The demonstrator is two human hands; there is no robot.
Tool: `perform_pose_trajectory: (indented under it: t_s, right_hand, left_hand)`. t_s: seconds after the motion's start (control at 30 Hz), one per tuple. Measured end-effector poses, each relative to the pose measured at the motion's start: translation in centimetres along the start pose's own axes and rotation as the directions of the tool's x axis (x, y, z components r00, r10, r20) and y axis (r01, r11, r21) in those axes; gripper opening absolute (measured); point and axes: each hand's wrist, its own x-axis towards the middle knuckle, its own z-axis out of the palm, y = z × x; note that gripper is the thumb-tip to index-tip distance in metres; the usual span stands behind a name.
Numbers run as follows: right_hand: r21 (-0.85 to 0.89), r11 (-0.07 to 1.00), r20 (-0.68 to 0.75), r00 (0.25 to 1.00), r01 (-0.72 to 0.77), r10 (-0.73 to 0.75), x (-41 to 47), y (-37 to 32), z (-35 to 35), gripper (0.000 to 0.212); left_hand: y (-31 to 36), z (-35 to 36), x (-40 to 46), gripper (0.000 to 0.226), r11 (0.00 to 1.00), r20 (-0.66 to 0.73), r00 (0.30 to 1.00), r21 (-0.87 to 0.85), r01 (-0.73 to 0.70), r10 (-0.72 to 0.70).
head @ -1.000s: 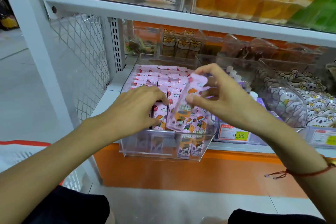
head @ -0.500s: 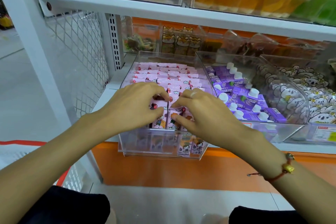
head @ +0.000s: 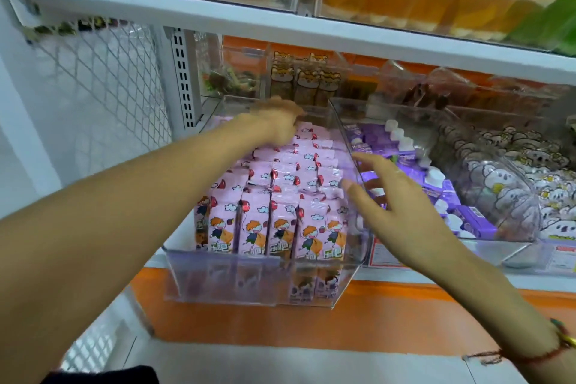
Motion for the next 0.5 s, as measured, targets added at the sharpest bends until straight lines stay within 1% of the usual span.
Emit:
perform_pose_trajectory:
  t_s: [0.07, 0.13, 0.23, 0.27, 0.33, 0.4, 0.43, 0.47, 0.5]
  right_hand:
    - [0.013, 1.0, -0.009, 1.0, 0.001, -0.001, 0.0, 0.2, 0.0, 0.05]
    - [0.015, 1.0, -0.007, 1.0, 0.004, -0.004, 0.1, 0.1, 0.1, 0.052]
    - [0.025, 1.0, -0.004, 1.0, -0.001, 0.002, 0.1, 0.1, 0.2, 0.051]
    - [0.03, 1.0, -0.002, 1.0, -0.009, 0.009, 0.1, 0.1, 0.2, 0.051]
    - [0.034, 0.999, 0.001, 1.0, -0.018, 0.018, 0.0, 0.1, 0.3, 0.051]
    - [0.037, 0.999, -0.005, 1.0, -0.015, 0.015, 0.0, 0.1, 0.3, 0.052]
    - [0.041, 0.999, -0.008, 1.0, -0.015, 0.015, -0.1, 0.1, 0.2, 0.053]
    - [0.04, 0.999, -0.009, 1.0, -0.016, 0.016, -0.1, 0.1, 0.2, 0.054]
    - [0.032, 0.999, -0.008, 1.0, -0.015, 0.015, -0.1, 0.0, 0.2, 0.055]
  left_hand:
    - [0.0, 0.6, 1.1, 0.028, 0.998, -0.015, 0.999, 0.043, 0.042, -0.041]
    - [0.0, 1.1, 2.1, 0.025, 0.996, -0.055, 0.995, 0.025, 0.084, -0.082]
    - [0.2, 1.4, 2.8, 0.012, 0.98, -0.138, 0.973, -0.103, 0.171, -0.185]
    - [0.3, 1.3, 2.9, 0.013, 0.974, -0.169, 0.964, -0.126, 0.187, -0.207]
    - [0.1, 1.4, 3.1, 0.013, 0.965, -0.227, 0.947, -0.188, 0.185, -0.226]
    - [0.2, 1.0, 3.0, 0.01, 0.933, -0.285, 0.922, -0.318, 0.166, -0.262]
    - [0.4, 0.6, 2.8, 0.007, 0.885, -0.301, 0.901, -0.437, 0.16, -0.311]
    - [0.5, 0.1, 2.6, 0.004, 0.799, -0.302, 0.877, -0.585, 0.139, -0.374]
    - [0.8, -0.5, 2.2, 0.005, 0.664, -0.283, 0.855, -0.742, 0.092, -0.435]
